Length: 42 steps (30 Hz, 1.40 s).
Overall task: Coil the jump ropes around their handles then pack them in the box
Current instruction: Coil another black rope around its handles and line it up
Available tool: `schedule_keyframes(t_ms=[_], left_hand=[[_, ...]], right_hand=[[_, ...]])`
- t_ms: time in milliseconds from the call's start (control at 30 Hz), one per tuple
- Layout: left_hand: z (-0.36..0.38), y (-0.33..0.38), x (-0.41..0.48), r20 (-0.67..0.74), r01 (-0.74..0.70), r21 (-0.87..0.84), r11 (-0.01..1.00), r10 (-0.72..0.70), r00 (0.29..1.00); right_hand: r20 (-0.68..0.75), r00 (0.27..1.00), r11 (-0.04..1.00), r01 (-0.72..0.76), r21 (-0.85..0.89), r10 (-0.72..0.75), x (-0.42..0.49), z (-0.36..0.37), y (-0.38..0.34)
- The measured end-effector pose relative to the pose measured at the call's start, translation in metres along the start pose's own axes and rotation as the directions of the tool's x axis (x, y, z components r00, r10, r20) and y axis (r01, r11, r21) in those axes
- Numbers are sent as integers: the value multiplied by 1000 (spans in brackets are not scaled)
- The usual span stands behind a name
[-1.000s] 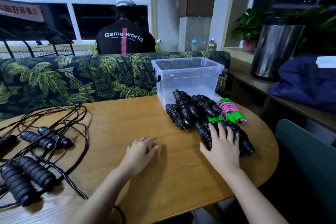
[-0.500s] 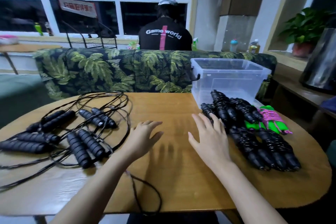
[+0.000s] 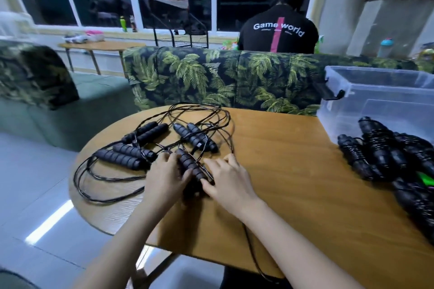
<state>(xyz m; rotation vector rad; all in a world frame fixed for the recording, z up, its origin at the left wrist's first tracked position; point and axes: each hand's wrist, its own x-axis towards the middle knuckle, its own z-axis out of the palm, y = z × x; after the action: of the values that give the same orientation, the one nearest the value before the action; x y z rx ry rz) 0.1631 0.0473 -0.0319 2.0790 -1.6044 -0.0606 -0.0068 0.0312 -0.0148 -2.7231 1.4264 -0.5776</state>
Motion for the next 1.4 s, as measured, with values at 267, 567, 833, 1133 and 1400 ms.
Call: schedule_keyframes(t_ms=[267, 567, 833, 1133, 1400], left_hand=[[-1, 9, 8, 4, 133, -351, 927, -141, 990], [19, 109, 24, 21, -46, -511, 859, 66, 998], [88, 188, 12, 219, -71, -513, 855, 211, 953], [102, 190, 15, 309, -157, -199, 967, 214, 927], [98, 214, 13, 410, -250, -47, 967, 247, 878]], right_hand=[[80, 987, 980, -148, 131, 138, 12, -3, -6], [-159, 888, 902, -423, 85, 431, -39, -46, 84], [-194, 766, 780, -626, -4, 613, -92, -49, 144], [-5, 860, 763, -450, 464, 511, -101, -25, 167], [-65, 805, 733, -500, 460, 590, -100, -30, 203]])
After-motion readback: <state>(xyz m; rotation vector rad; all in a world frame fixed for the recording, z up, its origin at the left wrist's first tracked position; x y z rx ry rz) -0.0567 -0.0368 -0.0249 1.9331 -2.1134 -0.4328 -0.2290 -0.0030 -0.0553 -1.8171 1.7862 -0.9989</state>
